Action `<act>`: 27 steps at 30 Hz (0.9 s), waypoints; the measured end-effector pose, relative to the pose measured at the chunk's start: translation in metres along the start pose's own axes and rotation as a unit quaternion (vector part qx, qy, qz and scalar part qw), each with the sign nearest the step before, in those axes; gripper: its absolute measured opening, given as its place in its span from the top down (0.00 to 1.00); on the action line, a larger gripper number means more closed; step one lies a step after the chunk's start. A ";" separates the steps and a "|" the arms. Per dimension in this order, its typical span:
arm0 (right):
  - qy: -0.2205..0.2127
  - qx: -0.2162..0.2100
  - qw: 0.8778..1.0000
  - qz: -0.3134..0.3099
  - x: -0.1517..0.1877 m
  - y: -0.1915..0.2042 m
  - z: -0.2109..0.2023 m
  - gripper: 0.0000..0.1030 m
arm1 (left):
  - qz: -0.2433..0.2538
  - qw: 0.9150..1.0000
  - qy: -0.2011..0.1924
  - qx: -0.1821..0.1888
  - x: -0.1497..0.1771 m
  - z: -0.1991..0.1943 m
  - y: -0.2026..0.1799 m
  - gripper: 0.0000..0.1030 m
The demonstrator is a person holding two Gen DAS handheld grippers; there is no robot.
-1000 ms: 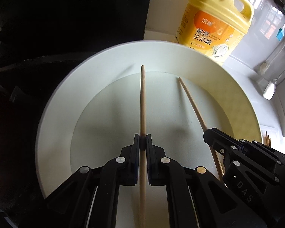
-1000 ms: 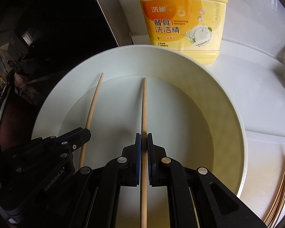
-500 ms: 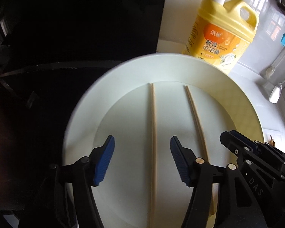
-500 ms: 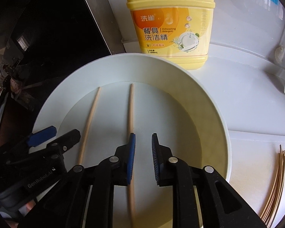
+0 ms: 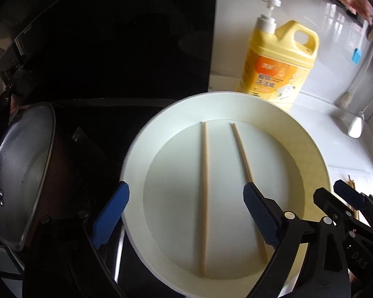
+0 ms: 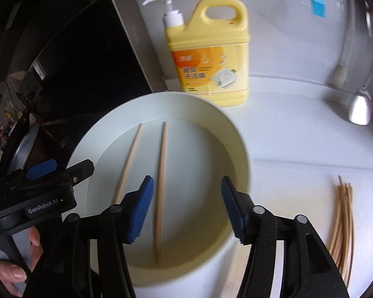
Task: Organize utensils
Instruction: 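Move both open tools back over the chopstick bundle on the board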
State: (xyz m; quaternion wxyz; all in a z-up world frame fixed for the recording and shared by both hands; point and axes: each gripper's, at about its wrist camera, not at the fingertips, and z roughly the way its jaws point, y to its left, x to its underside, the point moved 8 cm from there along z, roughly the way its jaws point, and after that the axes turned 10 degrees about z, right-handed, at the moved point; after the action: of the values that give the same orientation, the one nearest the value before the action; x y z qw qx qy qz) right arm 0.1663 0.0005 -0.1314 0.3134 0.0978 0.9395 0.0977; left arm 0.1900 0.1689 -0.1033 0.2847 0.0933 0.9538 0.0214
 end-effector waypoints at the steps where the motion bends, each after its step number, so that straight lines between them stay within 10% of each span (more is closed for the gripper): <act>1: -0.002 0.004 1.000 0.004 0.004 -0.010 -0.014 0.44 | 0.002 1.000 -0.001 0.003 0.000 -0.002 -0.006 0.10; 17: -0.021 0.086 0.996 0.024 0.046 -0.229 -0.090 0.38 | 0.024 0.998 -0.014 0.052 0.037 -0.037 -0.208 0.07; 27: -0.007 0.053 0.998 0.022 0.060 -0.266 -0.068 0.38 | 0.065 0.998 0.015 0.020 0.068 -0.015 -0.282 0.07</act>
State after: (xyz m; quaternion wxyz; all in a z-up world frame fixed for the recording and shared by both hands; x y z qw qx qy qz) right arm 0.0454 -0.2489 -0.1771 0.3122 0.1352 0.9388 0.0537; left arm 0.0793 -0.0949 -0.1536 0.2668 0.1605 0.9500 0.0222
